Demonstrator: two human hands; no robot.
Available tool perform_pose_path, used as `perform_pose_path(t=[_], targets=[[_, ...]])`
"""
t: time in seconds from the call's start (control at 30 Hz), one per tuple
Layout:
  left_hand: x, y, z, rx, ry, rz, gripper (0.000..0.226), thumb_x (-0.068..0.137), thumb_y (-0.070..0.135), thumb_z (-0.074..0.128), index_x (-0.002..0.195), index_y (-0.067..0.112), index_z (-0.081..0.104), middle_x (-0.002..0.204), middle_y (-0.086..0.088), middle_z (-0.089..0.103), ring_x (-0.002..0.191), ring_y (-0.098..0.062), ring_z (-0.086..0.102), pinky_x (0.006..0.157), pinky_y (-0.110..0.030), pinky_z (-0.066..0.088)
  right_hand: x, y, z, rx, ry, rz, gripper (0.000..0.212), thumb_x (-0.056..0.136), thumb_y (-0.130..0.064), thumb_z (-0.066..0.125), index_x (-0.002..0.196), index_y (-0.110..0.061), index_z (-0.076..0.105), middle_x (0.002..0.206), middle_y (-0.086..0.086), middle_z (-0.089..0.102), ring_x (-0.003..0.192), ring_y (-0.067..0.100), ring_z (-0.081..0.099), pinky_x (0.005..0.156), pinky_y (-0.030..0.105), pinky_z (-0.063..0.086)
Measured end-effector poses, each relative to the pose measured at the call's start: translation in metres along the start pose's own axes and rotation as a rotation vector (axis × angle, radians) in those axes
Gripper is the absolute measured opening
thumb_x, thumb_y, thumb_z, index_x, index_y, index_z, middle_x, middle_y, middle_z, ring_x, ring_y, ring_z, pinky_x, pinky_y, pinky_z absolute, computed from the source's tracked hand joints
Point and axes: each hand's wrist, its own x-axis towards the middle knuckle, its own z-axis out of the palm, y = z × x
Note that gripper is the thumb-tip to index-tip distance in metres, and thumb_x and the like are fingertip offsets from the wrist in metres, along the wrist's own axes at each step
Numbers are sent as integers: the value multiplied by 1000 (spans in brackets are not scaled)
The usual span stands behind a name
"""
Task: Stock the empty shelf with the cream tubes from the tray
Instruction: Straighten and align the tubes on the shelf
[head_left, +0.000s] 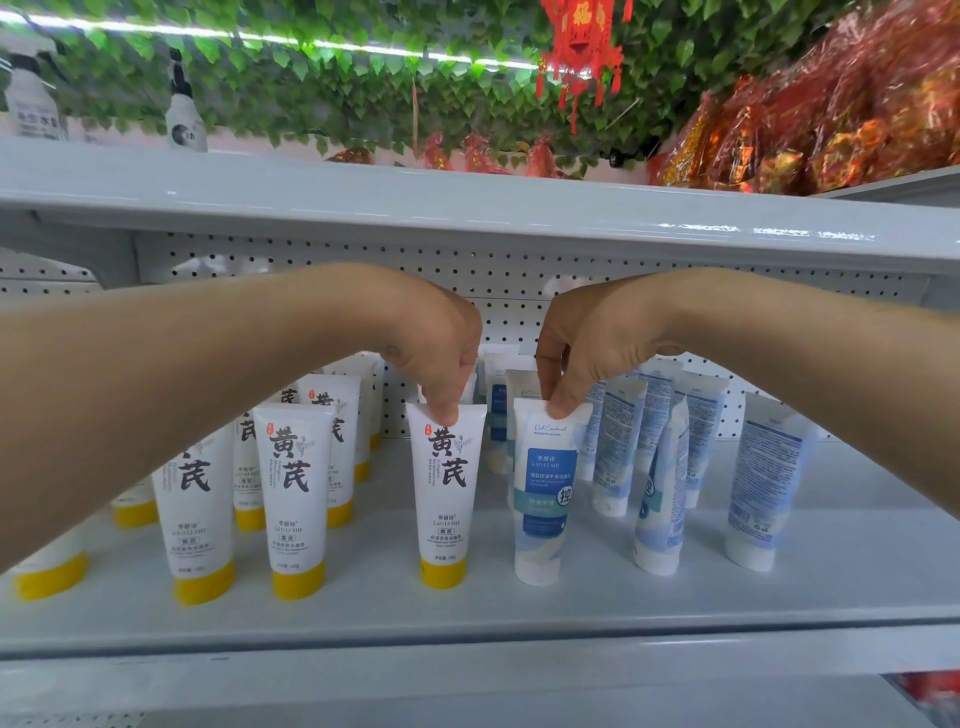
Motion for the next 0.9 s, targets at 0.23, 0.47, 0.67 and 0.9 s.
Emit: perform_pose_path(t=[0.23, 0.47, 0.67, 0.9], targets=[[2, -1, -1, -14, 3, 5, 17, 79, 34, 76, 77, 23, 63, 80, 9, 60, 91, -17, 61, 75, -27, 50, -1, 0, 1, 57, -3, 9, 12, 82, -31, 77, 83, -26, 66, 86, -10, 61, 81, 8, 57, 68, 22, 46], [8, -1, -4, -14, 11, 6, 23, 77, 38, 77, 84, 19, 67, 87, 7, 65, 98, -20, 63, 82, -32, 53, -1, 1, 0, 71, -8, 6, 13, 83, -31, 76, 90, -25, 66, 98, -8, 64, 91, 10, 58, 80, 24, 49], [20, 1, -8, 8, 89, -5, 38, 84, 53, 64, 93, 17, 69, 91, 4, 67, 84, -14, 60, 69, -26, 48, -3, 5, -2, 125, 4, 40, 22, 88, -45, 67, 93, -24, 66, 99, -11, 62, 92, 9, 59, 76, 24, 53], [59, -7, -18, 151, 315, 11, 50, 96, 50, 43, 95, 4, 62, 79, -15, 48, 69, -23, 51, 67, -29, 37, 9, 29, -12, -15, 165, 159, 53, 94, -60, 45, 134, -24, 54, 127, -3, 57, 114, 23, 57, 102, 40, 46]])
